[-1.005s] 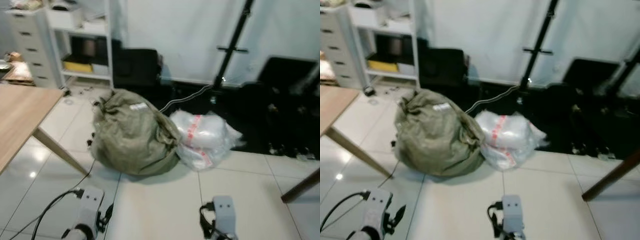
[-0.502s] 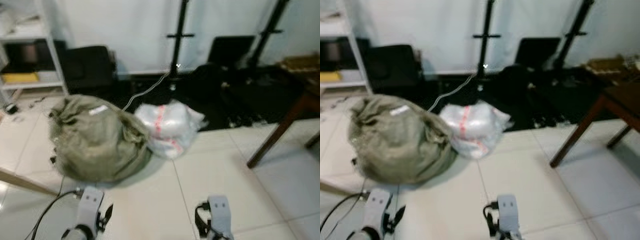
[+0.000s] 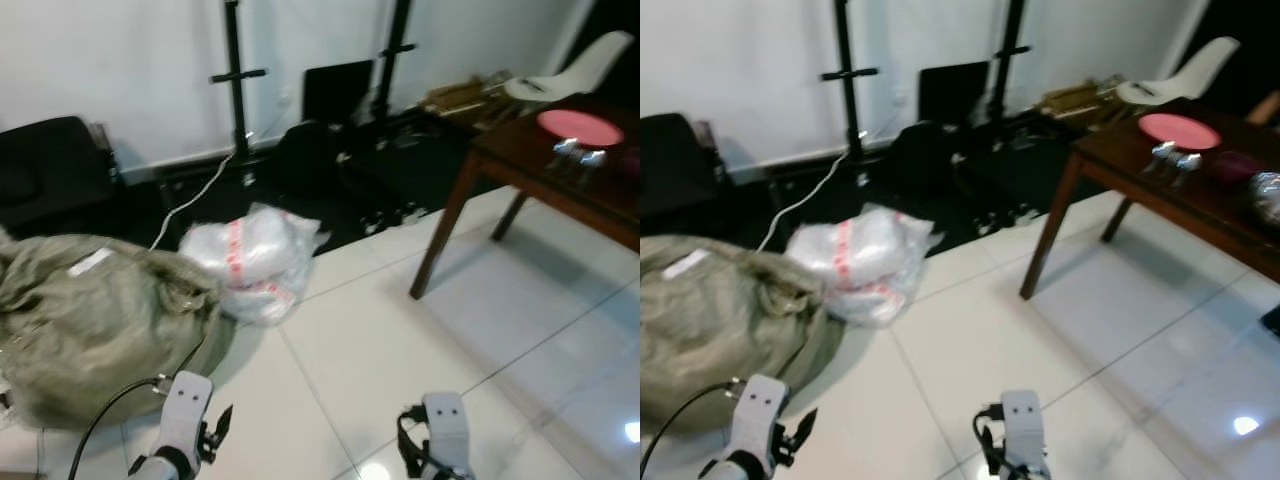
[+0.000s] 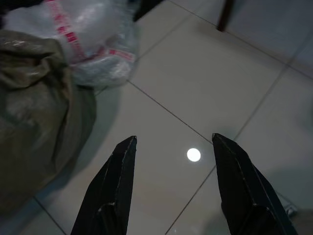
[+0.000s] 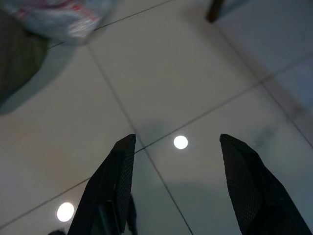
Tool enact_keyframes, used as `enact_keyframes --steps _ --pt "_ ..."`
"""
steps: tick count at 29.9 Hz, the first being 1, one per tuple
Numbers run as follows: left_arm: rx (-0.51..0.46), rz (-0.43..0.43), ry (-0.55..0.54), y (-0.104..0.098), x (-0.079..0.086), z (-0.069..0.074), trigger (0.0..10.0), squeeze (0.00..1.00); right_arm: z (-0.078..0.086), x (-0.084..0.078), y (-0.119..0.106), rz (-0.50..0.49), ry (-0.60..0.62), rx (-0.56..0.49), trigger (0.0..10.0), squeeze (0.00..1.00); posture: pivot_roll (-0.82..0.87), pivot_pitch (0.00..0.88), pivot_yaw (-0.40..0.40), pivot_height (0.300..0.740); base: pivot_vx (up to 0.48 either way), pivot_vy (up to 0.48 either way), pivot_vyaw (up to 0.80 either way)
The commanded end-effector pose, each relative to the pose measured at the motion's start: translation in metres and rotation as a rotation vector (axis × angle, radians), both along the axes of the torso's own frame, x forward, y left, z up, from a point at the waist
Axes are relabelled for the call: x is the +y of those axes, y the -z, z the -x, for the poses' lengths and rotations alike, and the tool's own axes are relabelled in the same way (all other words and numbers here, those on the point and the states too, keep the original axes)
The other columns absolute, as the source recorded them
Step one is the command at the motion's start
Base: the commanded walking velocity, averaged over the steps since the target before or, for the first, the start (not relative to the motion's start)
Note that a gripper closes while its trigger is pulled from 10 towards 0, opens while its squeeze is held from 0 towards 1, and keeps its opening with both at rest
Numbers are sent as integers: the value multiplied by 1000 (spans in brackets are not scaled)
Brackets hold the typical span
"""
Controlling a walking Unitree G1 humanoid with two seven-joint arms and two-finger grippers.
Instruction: Setting the table
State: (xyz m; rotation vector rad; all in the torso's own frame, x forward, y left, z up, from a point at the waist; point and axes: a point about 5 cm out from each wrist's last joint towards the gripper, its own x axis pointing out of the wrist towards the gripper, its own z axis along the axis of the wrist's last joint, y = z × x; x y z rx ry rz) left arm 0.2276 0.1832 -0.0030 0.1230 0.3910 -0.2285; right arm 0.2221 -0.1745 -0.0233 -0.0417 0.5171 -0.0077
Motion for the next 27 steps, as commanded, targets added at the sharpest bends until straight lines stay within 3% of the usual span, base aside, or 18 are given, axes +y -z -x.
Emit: enact_keyframes --steps 1,27 --pt "29 -8 0 6 2 5 10000 0 6 5 6 -12 -2 26 10000 0 -61 0 62 740 0 0 -800" --pt "29 -11 -3 6 2 5 10000 0 6 5 6 -16 8 22 10000 0 -62 0 65 740 0 0 -800"
